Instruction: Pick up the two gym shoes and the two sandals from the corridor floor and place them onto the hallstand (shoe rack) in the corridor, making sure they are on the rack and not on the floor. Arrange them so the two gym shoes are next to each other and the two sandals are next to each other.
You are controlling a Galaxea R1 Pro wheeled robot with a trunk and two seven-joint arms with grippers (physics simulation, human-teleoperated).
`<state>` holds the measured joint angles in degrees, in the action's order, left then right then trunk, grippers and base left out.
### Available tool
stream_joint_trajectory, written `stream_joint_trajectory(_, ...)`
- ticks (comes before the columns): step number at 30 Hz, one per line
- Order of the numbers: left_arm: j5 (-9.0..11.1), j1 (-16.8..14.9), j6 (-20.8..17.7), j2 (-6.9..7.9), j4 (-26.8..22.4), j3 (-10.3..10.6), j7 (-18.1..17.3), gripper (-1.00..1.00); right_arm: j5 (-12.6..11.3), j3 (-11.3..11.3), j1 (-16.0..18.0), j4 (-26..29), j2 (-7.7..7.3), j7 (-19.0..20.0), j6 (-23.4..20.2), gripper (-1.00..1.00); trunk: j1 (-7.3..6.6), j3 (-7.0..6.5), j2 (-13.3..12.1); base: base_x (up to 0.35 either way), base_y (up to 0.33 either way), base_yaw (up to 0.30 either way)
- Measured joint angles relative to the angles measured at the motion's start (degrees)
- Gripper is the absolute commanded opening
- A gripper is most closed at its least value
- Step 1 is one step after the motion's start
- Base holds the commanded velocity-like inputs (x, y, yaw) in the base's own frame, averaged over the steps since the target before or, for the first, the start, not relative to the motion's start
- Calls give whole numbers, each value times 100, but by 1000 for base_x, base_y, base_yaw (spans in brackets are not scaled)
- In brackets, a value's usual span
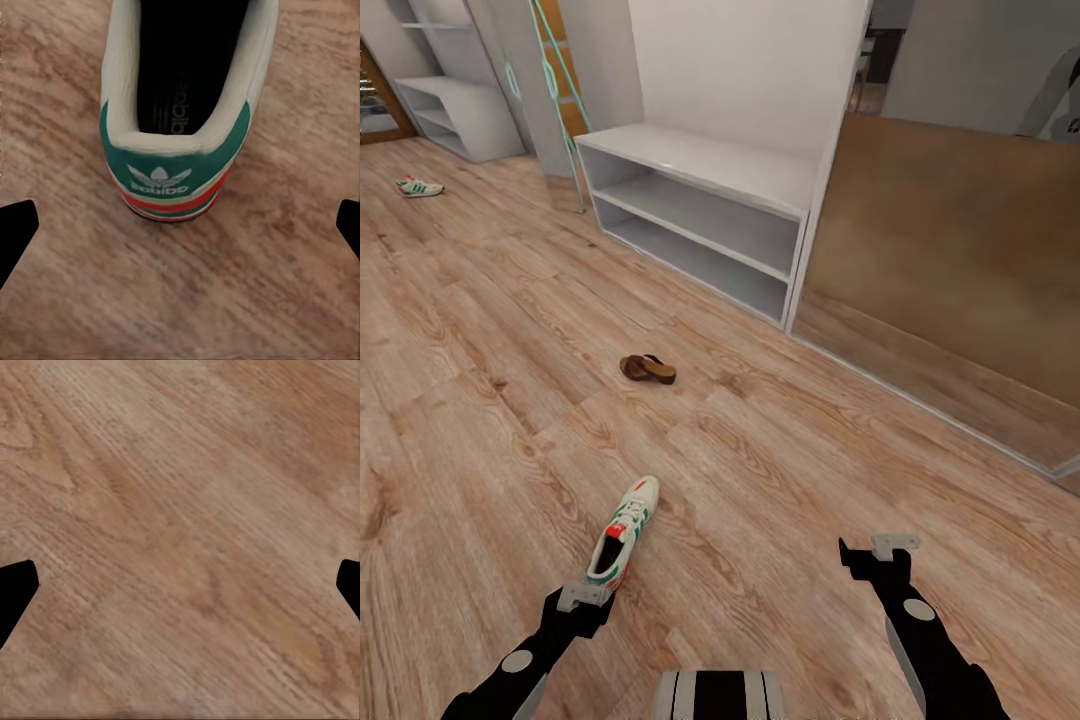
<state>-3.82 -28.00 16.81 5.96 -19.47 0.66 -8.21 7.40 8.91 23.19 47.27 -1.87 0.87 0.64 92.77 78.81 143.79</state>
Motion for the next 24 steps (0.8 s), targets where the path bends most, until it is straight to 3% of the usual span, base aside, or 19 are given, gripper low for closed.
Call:
stream_joint_trajectory(13,0,-1,0,0,1,0,0,100,0,0,-1,1,0,0,0,100,33,328,18,0,0,48)
stream_joint_trajectory(24,-8,-1,8,-10,1,0,-1,100,0,1,-1,1,0,0,0,100,33,397,18,1,0,1)
